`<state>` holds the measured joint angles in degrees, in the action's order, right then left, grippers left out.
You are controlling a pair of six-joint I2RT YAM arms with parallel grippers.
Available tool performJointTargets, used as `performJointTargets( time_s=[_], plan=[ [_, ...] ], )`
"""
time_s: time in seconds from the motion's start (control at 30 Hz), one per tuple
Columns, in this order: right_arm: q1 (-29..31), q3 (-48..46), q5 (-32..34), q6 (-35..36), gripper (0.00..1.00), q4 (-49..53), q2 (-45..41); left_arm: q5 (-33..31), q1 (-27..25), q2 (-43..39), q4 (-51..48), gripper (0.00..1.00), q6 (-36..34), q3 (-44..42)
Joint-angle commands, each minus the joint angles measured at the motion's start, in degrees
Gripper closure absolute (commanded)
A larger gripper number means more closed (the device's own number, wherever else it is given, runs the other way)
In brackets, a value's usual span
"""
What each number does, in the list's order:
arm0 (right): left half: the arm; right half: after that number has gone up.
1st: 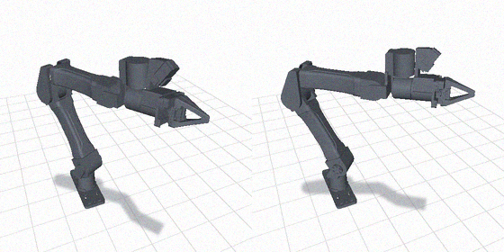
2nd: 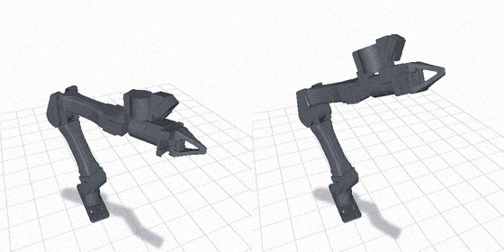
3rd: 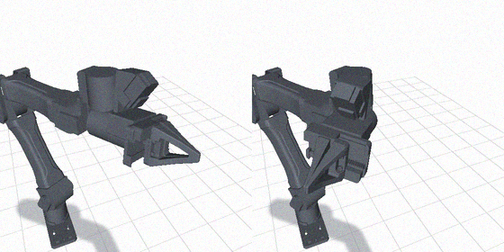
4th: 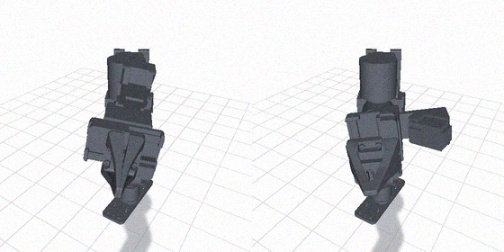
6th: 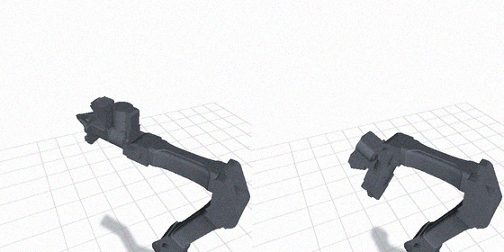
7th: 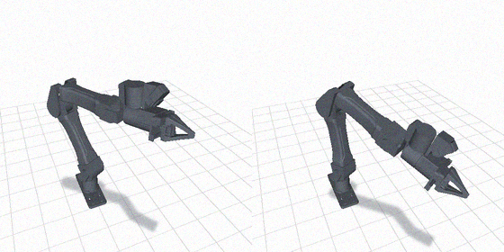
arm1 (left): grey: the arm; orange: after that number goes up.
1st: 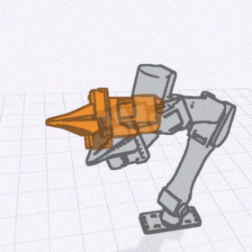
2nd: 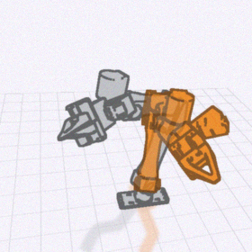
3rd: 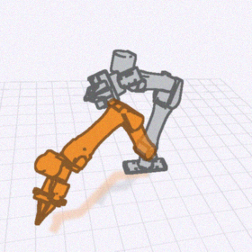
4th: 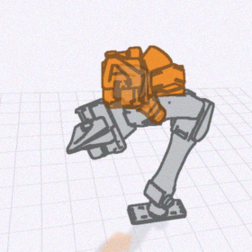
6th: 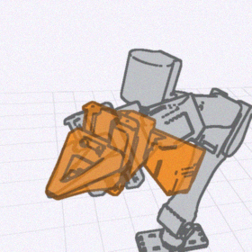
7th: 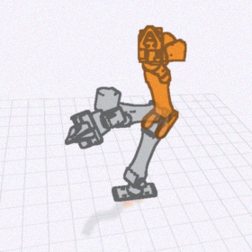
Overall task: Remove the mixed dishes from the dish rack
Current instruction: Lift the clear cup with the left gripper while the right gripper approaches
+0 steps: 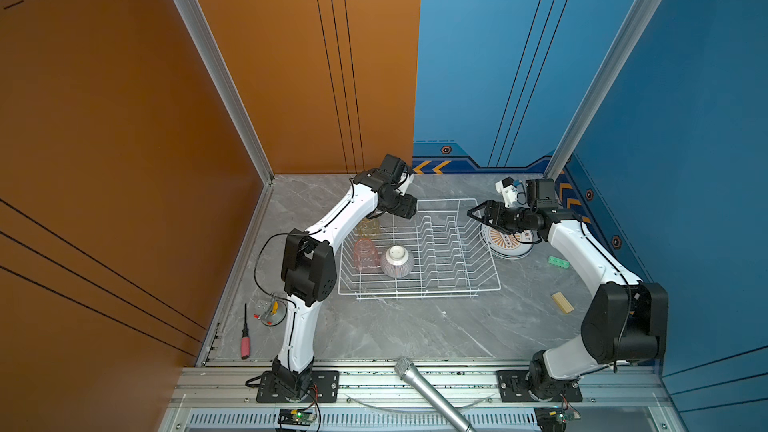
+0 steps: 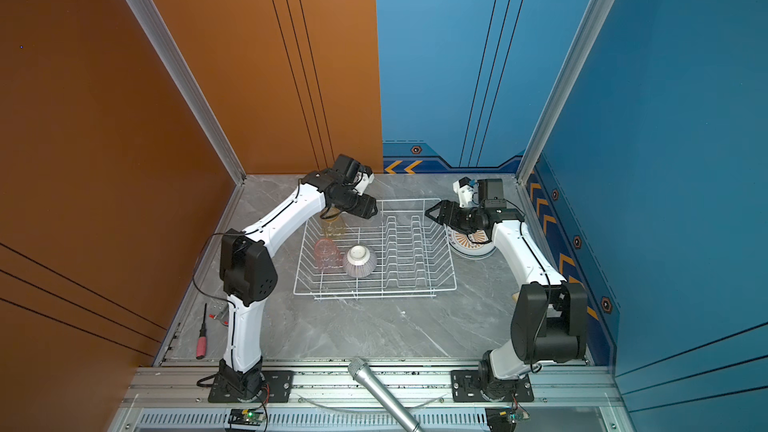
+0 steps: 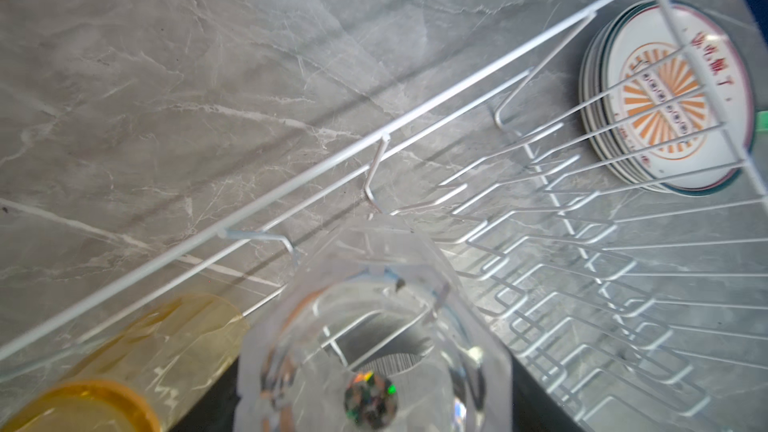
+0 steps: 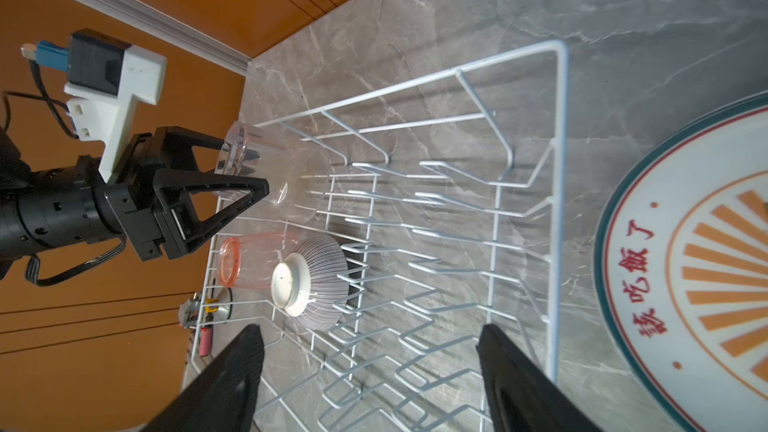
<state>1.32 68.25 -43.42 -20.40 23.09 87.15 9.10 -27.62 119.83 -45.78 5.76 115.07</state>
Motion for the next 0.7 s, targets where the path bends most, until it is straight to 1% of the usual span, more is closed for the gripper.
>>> performJointTargets(
  time_s=[0.0,0.17,0.23,0.3,0.4,0.47,0.57,0.67],
  plan=[
    [-0.26,-2.66,-7.74,-4.14,0.24,-7.4,-2.55,5.4,1.02,-3.91,2.64,0.65,1.37,-0.63],
    [0.51,-7.21,-13.34,-12.39,0.29,-19.79,-3.3,11.84,1.64,-6.71,6.4,0.65,4.24,-1.63],
    [1.38,-8.46,-14.66,-15.16,0.36,-24.02,-3.18,14.79,1.9,-8.13,9.11,0.65,5.99,-2.99],
    [2.25,-8.38,-15.01,-15.54,0.44,-24.51,-2.88,17.04,2.02,-9.47,11.97,0.65,7.68,-4.57],
    [3.8,-9.13,-16.6,-17.65,0.52,-28.29,-2.56,20.44,2.47,-11.43,16.34,0.65,10.51,-6.98],
    [4.84,-11.13,-17.93,-22.94,0.52,-36.74,-2.44,22.85,2.74,-12.81,19.74,0.65,12.47,-9.07],
    [6.0,-14.36,-19.78,-35.46,0.52,-55.38,-1.03,26.5,3.18,-14.74,26.32,0.64,16.51,-13.0],
    [6.41,-15.89,-20.54,-48.35,0.53,-73.36,2.4,29.41,3.84,-16.41,33.56,0.64,20.85,-16.41]
  ],
)
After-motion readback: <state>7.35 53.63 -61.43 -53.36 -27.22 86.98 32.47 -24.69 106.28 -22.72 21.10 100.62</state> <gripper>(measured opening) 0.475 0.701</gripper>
